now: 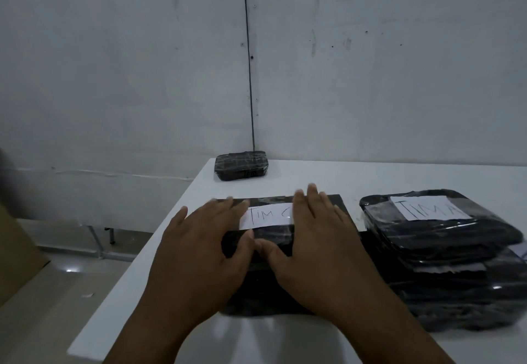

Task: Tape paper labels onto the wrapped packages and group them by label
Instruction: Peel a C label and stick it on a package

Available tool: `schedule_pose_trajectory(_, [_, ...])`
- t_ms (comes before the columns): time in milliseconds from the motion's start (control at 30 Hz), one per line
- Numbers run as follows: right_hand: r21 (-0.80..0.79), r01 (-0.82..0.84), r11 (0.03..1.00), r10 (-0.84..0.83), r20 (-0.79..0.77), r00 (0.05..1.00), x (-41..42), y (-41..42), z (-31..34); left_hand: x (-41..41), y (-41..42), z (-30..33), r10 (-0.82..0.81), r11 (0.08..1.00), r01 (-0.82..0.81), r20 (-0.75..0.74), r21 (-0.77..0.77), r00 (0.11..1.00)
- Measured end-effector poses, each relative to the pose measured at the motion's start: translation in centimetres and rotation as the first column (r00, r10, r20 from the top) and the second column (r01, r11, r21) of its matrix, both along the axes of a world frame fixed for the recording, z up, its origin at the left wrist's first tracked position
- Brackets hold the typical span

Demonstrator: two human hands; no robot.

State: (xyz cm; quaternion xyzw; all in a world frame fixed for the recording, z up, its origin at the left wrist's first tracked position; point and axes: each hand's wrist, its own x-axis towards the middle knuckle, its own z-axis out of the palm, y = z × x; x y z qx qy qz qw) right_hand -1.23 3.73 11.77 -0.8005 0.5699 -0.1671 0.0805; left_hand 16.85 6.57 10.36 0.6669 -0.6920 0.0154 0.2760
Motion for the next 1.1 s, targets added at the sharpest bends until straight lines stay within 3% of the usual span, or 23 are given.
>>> schedule_pose_trajectory(167, [-0.037, -0.120, 0.992, 0.113, -0.143, 0.983, -0.2, -0.2, 0.0, -0.1, -0.5, -0.3, -0.088, 0.994, 0.084, 0.066, 0.063, 0.994])
schedule_pose_trajectory(333, [-0.012, -0.092, 0.996, 0.091, -0.104, 0.990, -0.3, -0.3, 0.0, 0.7, -0.4, -0.8, -0.082, 0.995, 0.082, -0.005, 0.064, 0.997])
schedule_pose_trajectory(433, [0.027, -0.062, 0.998, 0.063, -0.047, 0.997, -0.8, -0.4, 0.4, 1.9, -0.2, -0.7, -0.073, 0.997, 0.074, -0.020, 0.024, 0.997])
schedule_pose_trajectory(567, [0.058, -0.051, 0.997, 0.057, -0.099, 0.993, -1.0, -0.2, 0.7, 4.4, 0.5, -0.6, -0.015, 1.000, 0.015, -0.022, 0.002, 1.000])
schedule_pose_trajectory(700, [0.085, -0.025, 0.996, 0.039, -0.167, 0.985, -0.4, 0.2, 1.2, 6.6, 1.8, -0.3, 0.014, 0.991, -0.036, -0.172, -0.128, 0.985])
schedule_pose_trajectory(800, [-0.015, -0.023, 1.000, 0.022, -0.028, 0.999, 0.8, 0.6, 1.6, 8.1, 2.8, -0.1, 0.053, 0.969, -0.108, -0.241, -0.221, 0.969])
schedule_pose_trajectory(933, [-0.413, -0.102, 0.905, 0.234, 0.284, 0.930, 4.2, 2.3, 1.4, 10.2, 3.7, -1.3, 0.150, 0.961, -0.207, -0.279, -0.186, 0.949])
schedule_pose_trajectory(1000, [-0.475, -0.218, 0.852, 0.384, 0.287, 0.877, 6.5, 3.2, 0.7, 11.0, 3.9, -2.5, 0.201, 0.967, -0.235, -0.274, -0.098, 0.941])
schedule_pose_trajectory(1100, [-0.394, -0.401, 0.827, 0.499, 0.184, 0.847, 10.0, 4.0, -0.8, 11.8, 3.6, -4.4, 0.263, 0.965, -0.256, -0.254, 0.059, 0.931])
